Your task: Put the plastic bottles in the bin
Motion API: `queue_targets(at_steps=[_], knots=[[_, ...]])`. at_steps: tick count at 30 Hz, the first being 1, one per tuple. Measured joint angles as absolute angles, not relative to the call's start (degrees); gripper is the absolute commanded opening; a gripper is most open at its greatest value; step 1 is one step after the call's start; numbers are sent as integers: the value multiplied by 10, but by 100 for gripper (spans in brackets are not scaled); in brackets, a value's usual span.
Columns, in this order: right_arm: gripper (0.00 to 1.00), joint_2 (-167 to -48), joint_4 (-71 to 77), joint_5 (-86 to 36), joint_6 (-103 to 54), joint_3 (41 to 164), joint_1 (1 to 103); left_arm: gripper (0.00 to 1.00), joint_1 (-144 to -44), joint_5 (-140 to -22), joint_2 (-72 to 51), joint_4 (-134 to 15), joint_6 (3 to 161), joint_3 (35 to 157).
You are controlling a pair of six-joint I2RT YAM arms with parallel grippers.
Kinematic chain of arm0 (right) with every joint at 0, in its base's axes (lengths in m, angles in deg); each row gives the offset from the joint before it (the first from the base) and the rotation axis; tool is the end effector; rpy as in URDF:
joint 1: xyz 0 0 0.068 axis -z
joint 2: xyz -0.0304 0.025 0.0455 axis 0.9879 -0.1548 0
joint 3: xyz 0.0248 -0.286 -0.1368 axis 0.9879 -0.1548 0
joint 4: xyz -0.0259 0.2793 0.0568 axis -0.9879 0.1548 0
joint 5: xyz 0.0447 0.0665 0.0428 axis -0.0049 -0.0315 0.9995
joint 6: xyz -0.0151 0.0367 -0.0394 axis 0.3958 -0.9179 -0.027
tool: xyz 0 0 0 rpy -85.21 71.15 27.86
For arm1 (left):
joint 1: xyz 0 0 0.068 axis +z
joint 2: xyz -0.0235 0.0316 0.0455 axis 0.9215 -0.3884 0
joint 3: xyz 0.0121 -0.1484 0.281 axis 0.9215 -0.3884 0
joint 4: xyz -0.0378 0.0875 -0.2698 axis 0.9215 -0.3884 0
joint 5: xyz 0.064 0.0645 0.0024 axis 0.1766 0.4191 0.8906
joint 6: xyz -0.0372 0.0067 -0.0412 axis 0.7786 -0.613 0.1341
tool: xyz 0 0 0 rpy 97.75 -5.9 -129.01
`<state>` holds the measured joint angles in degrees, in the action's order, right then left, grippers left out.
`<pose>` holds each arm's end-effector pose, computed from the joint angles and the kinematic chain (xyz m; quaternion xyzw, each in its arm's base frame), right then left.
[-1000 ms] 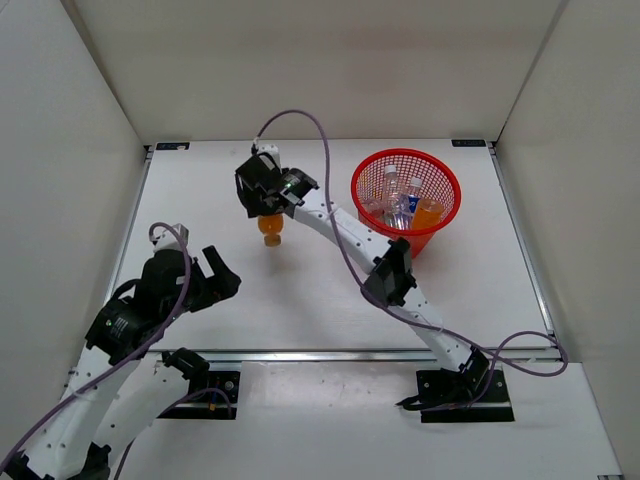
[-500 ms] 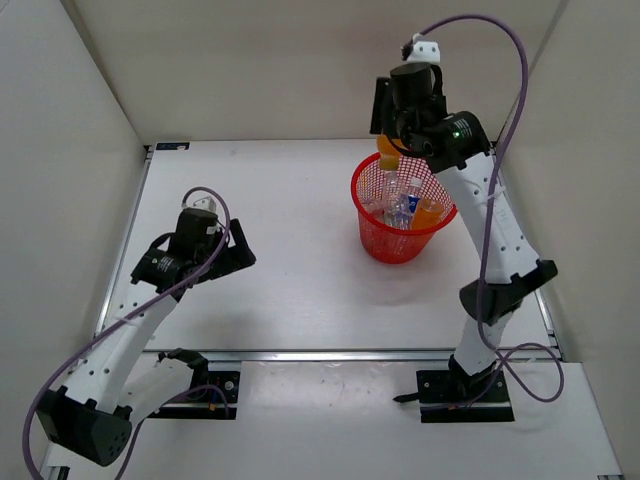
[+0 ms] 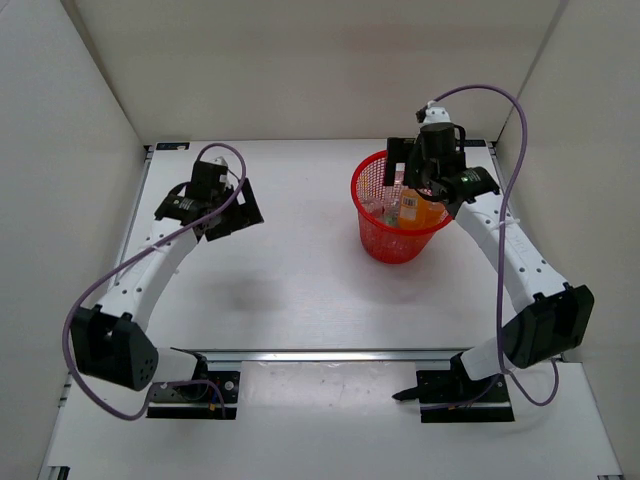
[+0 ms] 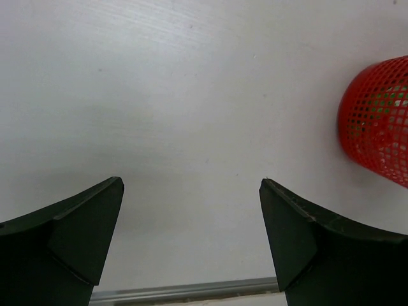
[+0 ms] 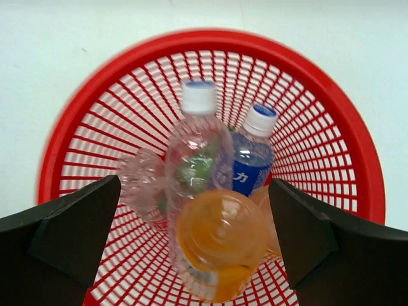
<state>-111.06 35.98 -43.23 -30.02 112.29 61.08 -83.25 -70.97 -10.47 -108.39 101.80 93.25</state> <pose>0.3379 0.1154 0.4246 -0.0138 0.8755 0.0510 0.4803 0.2746 -0.0779 0.3559 -0.1350 0.9376 -0.1159 0.2987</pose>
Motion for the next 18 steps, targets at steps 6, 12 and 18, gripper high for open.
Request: queue_targets(at_steps=[6,12,18], knots=[[100,-1041,337,-400,-305,1117,654,99,-822,-724,-166,-1066,1001,975],[99,-935,387,-391,-335,1056,824,98,-793,-716,-184,-1092,966,995],[100,-880,515,-404,-336,937,958,99,-768,-688,-179,-1110,947,995]])
